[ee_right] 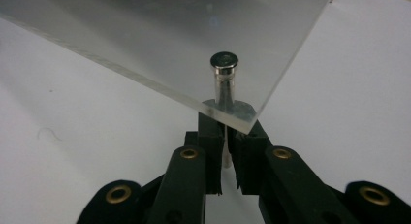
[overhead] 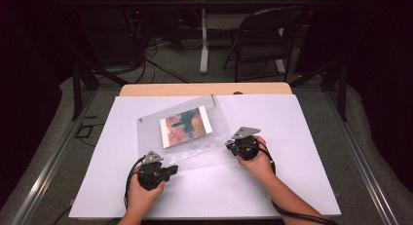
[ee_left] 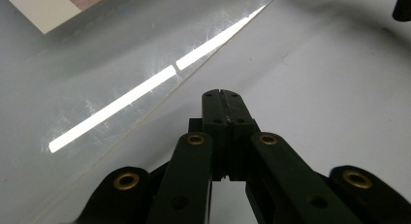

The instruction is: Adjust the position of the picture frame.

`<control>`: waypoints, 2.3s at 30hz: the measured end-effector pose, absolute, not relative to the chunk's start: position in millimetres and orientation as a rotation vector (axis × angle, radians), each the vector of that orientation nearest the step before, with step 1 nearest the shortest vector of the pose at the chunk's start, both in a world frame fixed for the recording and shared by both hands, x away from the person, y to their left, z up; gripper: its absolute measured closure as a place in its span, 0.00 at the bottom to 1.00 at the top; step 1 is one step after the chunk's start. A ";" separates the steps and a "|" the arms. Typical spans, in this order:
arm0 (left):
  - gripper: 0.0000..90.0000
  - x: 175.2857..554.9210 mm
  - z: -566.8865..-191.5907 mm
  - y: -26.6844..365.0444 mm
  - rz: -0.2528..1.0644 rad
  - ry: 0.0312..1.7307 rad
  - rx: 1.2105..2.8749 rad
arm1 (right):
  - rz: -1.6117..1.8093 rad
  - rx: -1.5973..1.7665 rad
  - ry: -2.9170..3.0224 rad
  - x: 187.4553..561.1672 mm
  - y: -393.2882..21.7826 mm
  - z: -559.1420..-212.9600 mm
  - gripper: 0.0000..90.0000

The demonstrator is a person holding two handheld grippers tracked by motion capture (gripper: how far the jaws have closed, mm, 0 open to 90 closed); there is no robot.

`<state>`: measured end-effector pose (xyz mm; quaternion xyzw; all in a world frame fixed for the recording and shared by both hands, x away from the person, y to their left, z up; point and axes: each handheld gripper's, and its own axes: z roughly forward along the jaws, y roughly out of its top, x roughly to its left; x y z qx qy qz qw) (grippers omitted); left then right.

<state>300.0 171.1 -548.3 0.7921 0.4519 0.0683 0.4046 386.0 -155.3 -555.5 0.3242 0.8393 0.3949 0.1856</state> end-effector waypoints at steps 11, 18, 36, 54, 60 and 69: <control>1.00 303.9 -551.2 175.0 0.183 1.196 2.001 | 1.123 0.900 2.368 373.7 -155.5 -546.6 0.94; 1.00 305.6 -552.4 175.9 0.171 1.207 2.008 | 1.130 0.916 2.367 367.6 -161.1 -545.7 0.94; 1.00 312.4 -550.4 172.2 0.154 1.222 2.010 | 1.172 0.917 2.359 357.8 -163.0 -535.3 0.94; 1.00 341.0 -546.8 175.5 0.172 1.250 1.998 | 1.222 0.919 2.351 337.0 -167.4 -536.3 0.95; 1.00 358.3 -545.8 172.4 0.152 1.247 1.997 | 1.255 0.920 2.366 317.2 -170.6 -536.0 0.95; 1.00 381.4 -544.6 167.0 0.135 1.265 1.984 | 1.308 0.934 2.383 296.4 -168.6 -535.4 0.95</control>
